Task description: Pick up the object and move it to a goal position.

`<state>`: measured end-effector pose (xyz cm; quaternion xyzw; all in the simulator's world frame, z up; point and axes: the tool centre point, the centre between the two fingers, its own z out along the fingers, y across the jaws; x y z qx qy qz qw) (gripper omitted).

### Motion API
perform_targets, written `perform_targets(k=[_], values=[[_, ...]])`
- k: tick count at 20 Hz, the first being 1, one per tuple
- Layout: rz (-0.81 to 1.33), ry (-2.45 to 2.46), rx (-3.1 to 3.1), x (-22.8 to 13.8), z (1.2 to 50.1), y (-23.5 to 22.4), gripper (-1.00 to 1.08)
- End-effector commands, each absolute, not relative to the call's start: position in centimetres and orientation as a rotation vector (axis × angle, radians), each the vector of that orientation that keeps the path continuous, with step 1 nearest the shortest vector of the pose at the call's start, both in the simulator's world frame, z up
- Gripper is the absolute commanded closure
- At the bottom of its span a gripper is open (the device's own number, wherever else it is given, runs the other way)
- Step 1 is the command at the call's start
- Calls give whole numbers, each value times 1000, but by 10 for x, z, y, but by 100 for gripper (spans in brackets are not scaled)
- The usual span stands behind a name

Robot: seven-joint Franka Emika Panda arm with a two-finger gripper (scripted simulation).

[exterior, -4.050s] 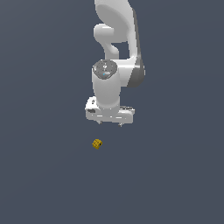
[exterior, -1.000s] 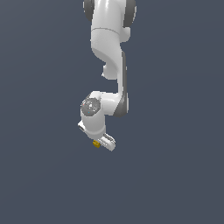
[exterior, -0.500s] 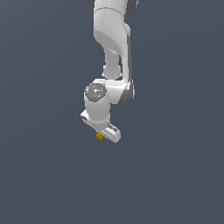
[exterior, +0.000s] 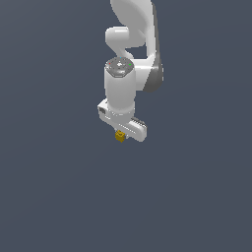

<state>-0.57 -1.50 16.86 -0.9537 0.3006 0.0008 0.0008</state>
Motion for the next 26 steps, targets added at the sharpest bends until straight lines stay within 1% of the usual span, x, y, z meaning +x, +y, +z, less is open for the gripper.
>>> perform_targets(k=[1, 17, 22, 26], values=[[1, 945, -2995, -15, 193, -5, 108], [-2, 947, -2998, -75, 364, 63, 108], [-2, 946, -2998, -88, 406, 80, 108], [-1, 945, -2997, -95, 430, 90, 108]])
